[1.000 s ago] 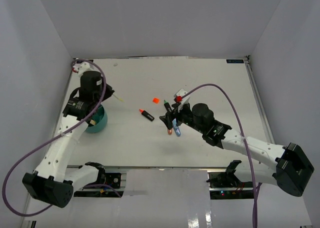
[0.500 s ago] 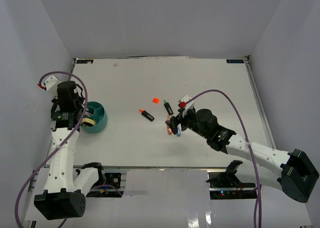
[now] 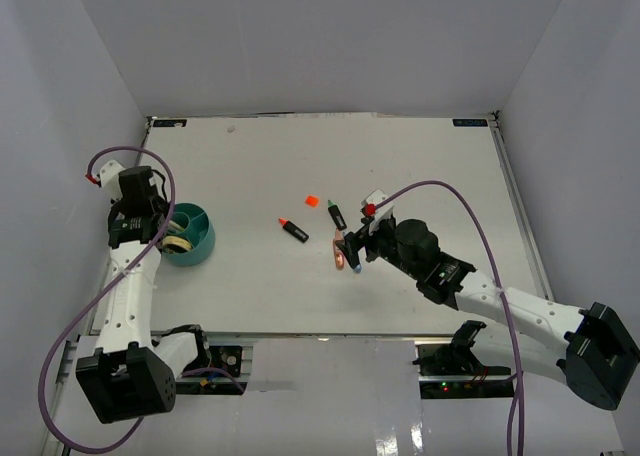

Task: Sort the stationery into containers
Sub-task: Place the pen in the storage box.

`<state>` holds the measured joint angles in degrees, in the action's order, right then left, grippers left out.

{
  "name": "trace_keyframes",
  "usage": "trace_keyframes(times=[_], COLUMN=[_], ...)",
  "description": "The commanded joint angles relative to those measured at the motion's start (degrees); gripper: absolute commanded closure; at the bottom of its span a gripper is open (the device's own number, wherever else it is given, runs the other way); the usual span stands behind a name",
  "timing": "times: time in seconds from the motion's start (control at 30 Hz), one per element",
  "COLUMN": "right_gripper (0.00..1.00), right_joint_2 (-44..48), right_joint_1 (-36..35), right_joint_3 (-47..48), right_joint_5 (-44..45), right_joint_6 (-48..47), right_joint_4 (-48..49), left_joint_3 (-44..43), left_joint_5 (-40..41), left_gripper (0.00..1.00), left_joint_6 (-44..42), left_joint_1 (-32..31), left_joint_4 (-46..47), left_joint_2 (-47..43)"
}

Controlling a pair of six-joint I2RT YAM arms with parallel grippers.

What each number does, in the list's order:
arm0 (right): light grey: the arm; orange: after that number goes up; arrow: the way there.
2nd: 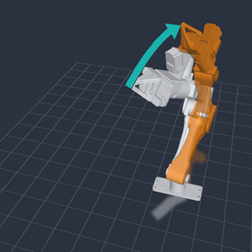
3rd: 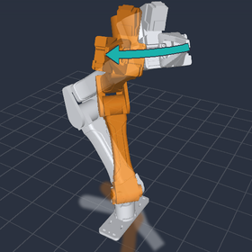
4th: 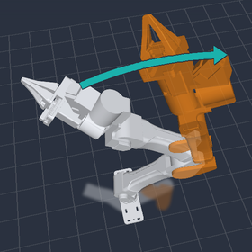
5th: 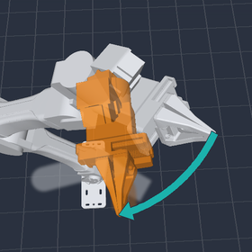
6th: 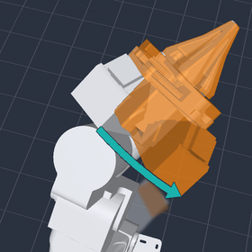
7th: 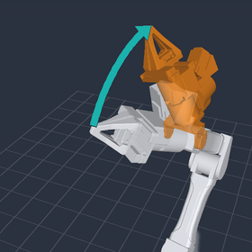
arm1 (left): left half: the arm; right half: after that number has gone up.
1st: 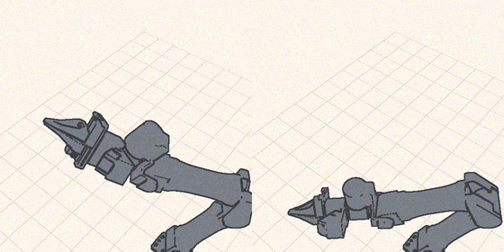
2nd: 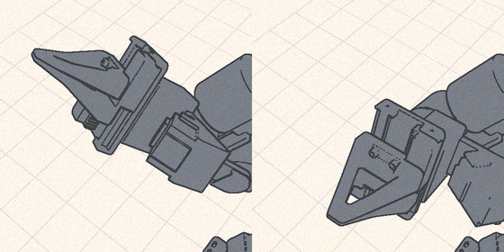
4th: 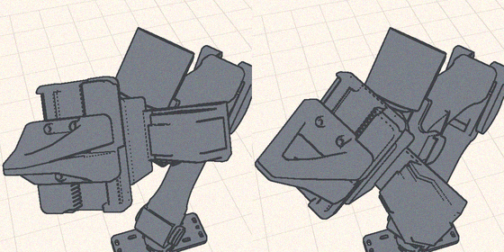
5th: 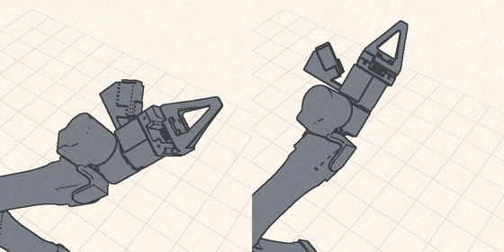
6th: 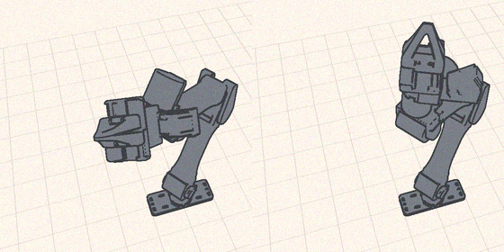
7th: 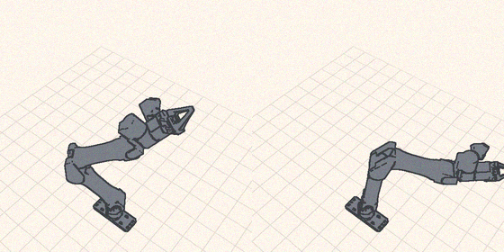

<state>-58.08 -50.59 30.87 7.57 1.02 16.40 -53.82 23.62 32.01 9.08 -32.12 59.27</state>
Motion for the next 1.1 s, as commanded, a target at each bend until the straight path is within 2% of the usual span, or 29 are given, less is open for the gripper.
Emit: trace_keyframes(times=[0.0, 0.23, 0.27, 0.33, 0.37, 0.43, 0.57, 0.73, 0.8, 0.93, 1.07], right_gripper=[0.10, 0.10, 0.10, 0.10, 0.10, 0.10, 0.08, 0.00, 0.08, 0.12, 0.16], right_joint_2=[-0.01, -3.96, -4.40, -4.93, -5.63, -6.86, -10.90, -13.98, -16.00, -19.25, -21.63], right_joint_1=[0.31, 0.58, 0.58, 0.58, 0.67, 0.67, 0.75, 1.37, 1.63, 1.63, 1.72], right_joint_3=[0.06, 3.84, 4.19, 4.98, 5.42, 7.26, 10.08, 10.44, 10.09, 9.47, 8.59], right_joint_5=[1.65, 2.18, 2.44, 3.32, 3.67, 5.07, 7.89, 11.84, 12.03, 10.71, 10.45], right_joint_6=[-0.75, 0.21, 0.48, 1.26, 2.05, 2.50, 3.20, 7.15, 9.25, 12.07, 13.66], right_joint_4=[0.65, -4.18, -4.45, -5.15, -6.28, -7.96, -12.79, -16.05, -18.06, -19.30, -19.30], left_joint_3=[-0.14, -1.63, -2.07, -3.82, -4.44, -6.20, -9.27, -11.92, -10.44, -8.23, -6.39], left_joint_5=[-2.43, -2.70, -2.96, -4.89, -5.85, -9.45, -18.23, -32.02, -36.69, -45.66, -46.20], left_gripper=[0.61, 0.34, 0.27, 0.18, 0.10, 0.02, 0.02, 0.02, 0.02, 0.02, 0.02], left_joint_6=[0.16, -1.33, -1.42, -2.04, -2.39, -4.23, -5.90, -6.96, -7.05, -7.05, -5.83], left_joint_1=[0.85, 1.03, 1.03, 1.11, 1.03, 1.11, 0.76, -1.69, -2.84, -7.58, -14.61], left_joint_4=[1.45, -0.49, -1.01, -2.33, -2.68, -3.12, -3.91, -3.92, -1.04, 1.35, 3.89], left_joint_2=[-0.82, -2.05, -2.05, -2.05, -2.14, -2.40, -1.70, -0.12, -0.38, 0.67, 1.82])
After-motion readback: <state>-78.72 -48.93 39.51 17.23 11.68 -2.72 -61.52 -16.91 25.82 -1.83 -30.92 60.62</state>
